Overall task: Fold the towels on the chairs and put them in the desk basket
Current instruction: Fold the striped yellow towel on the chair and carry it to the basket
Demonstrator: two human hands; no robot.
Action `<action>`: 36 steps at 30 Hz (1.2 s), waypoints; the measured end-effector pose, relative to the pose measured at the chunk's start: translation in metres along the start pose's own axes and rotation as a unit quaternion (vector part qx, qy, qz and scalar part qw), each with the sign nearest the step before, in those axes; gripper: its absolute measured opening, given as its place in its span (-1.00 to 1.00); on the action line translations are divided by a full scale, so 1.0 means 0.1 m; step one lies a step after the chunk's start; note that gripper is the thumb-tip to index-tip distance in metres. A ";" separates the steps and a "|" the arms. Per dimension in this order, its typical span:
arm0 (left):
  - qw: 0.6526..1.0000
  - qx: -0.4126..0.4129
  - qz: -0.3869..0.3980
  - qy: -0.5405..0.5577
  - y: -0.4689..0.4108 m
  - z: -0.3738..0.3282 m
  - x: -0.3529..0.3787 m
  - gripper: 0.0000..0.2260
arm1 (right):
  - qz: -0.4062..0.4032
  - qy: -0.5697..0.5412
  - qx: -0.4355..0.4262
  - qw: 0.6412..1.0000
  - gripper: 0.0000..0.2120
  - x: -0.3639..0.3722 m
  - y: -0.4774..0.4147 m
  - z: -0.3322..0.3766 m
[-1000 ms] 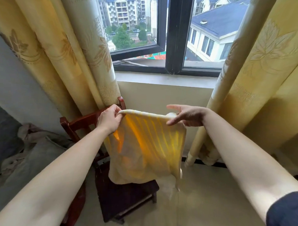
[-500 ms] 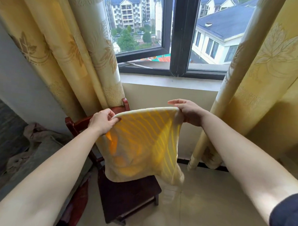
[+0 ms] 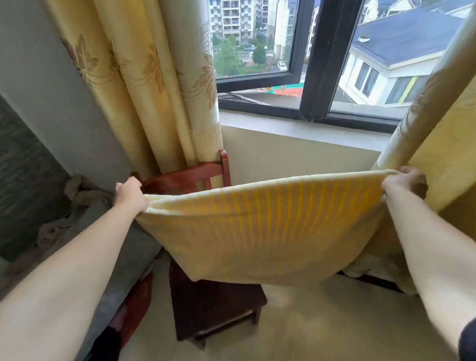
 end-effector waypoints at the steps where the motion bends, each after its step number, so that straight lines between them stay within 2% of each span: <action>1: 1.000 -0.024 0.001 0.004 -0.01 0.07 0.00 -0.62 | -0.004 0.030 -0.008 1.000 -0.57 -0.02 0.02 0.00; 4: 0.994 -0.072 0.035 0.076 -0.04 0.17 0.08 -0.65 | -0.019 0.084 -0.033 0.996 -0.56 0.04 0.14 0.14; 6: 0.966 -0.065 0.080 0.237 0.02 0.00 0.21 -0.65 | 0.039 0.084 -0.059 0.994 -0.55 0.25 0.26 0.29; 9: 0.898 0.050 0.094 0.428 0.19 -0.64 0.19 -0.65 | 0.106 0.069 -0.111 0.986 -0.57 0.58 0.48 0.51; 12: 0.829 0.158 0.107 0.527 0.38 -1.35 -0.05 -0.72 | 0.110 0.058 -0.167 0.978 -0.53 0.75 0.63 0.80; 14: 0.776 0.194 0.119 0.589 0.47 -1.70 -0.27 -0.75 | 0.097 0.038 -0.186 0.977 -0.53 0.73 0.70 1.02; 17: 0.701 0.231 0.139 0.660 0.59 -2.01 -0.63 -0.69 | 0.051 0.030 -0.248 0.967 -0.56 0.53 0.76 1.46; 20: 0.662 0.248 0.132 0.695 0.63 -2.15 -0.92 -0.65 | -0.015 0.017 -0.255 0.967 -0.53 0.25 0.70 1.76; 23: 0.645 0.243 0.119 0.715 0.61 -2.17 -1.05 -0.60 | -0.034 0.035 -0.264 0.963 -0.49 0.14 0.75 1.92; 27: 0.640 0.218 0.127 0.725 0.57 -2.11 -1.01 -0.61 | 0.042 0.095 -0.326 0.940 -0.54 0.41 1.06 2.00; 31: 0.690 0.185 0.117 0.690 0.48 -1.99 -0.83 -0.60 | 0.161 0.160 -0.314 0.922 -0.54 0.85 1.27 1.85; 34: 0.698 0.200 0.129 0.676 0.55 -2.04 -0.77 -0.62 | 0.278 0.240 -0.325 0.872 -0.69 1.25 1.49 1.70; 36: 0.689 0.213 0.145 0.678 0.62 -2.11 -0.76 -0.64 | 0.330 0.275 -0.345 0.835 -0.44 1.46 1.66 1.60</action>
Point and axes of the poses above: each hand's wrist, its own y-axis away from the middle knuckle, its own x-axis out of the palm, z = x × y, the point moved 8 cm from there along -y, towards the middle knuckle, and after that the axes turned 8 degrees about z, right-handed, at the moved point
